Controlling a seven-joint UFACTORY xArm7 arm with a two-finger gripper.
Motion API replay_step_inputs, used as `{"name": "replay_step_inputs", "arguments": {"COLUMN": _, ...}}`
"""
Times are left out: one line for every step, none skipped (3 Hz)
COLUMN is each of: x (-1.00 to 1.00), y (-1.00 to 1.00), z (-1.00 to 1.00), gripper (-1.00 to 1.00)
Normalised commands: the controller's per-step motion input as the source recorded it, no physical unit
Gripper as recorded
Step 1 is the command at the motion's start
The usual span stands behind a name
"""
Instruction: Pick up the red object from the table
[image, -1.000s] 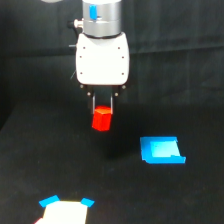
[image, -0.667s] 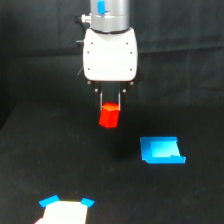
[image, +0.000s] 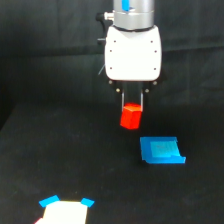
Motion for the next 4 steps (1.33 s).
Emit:
{"name": "replay_step_inputs", "arguments": {"x": 0.13, "y": -0.02, "z": -0.14, "gripper": -1.00}}
{"name": "replay_step_inputs", "arguments": {"x": 0.85, "y": -0.14, "z": 0.20, "gripper": -0.55}}
{"name": "replay_step_inputs", "arguments": {"x": -0.01, "y": -0.05, "z": -0.03, "gripper": -0.95}}
{"name": "replay_step_inputs", "arguments": {"x": 0.93, "y": -0.41, "z": 0.47, "gripper": -0.21}}
